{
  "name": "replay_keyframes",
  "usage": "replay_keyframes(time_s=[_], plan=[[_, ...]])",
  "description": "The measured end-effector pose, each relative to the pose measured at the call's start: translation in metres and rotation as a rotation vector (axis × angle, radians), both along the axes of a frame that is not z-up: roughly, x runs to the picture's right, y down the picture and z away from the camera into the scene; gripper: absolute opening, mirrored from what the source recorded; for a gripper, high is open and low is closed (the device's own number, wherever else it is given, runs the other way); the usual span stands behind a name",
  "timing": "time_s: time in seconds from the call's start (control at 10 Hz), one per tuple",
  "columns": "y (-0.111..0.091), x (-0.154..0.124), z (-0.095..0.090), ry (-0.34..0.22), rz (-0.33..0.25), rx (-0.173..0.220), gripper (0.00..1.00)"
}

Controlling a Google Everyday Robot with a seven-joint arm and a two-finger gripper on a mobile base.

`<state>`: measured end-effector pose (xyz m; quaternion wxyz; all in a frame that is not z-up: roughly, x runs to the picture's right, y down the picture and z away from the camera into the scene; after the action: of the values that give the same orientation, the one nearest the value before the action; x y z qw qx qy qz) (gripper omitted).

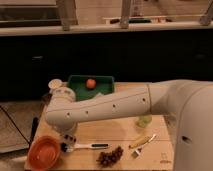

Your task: Wipe red bowl with eraser

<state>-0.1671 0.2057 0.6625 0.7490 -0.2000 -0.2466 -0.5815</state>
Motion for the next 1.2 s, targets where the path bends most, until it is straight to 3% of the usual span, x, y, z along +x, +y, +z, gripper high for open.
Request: replay_keyframes(time_s=[0.2,0.5,0.7,0.8,1.2], plan=[[-0.014,0.0,-0.005,-0.006,0.005,0.031,0.04],[-0.023,-0.019,-0.017,-0.118,-0.013,0.018,0.04],[-0.025,-0.035,-0.025,-0.213,-0.036,-0.014,0.04],[-0.025,-0.047,-0.031,-0.286,-0.058,-0.05,0.04],[-0.014,-0.073,-0.037,-0.386,-0.109,-0.141,0.04]])
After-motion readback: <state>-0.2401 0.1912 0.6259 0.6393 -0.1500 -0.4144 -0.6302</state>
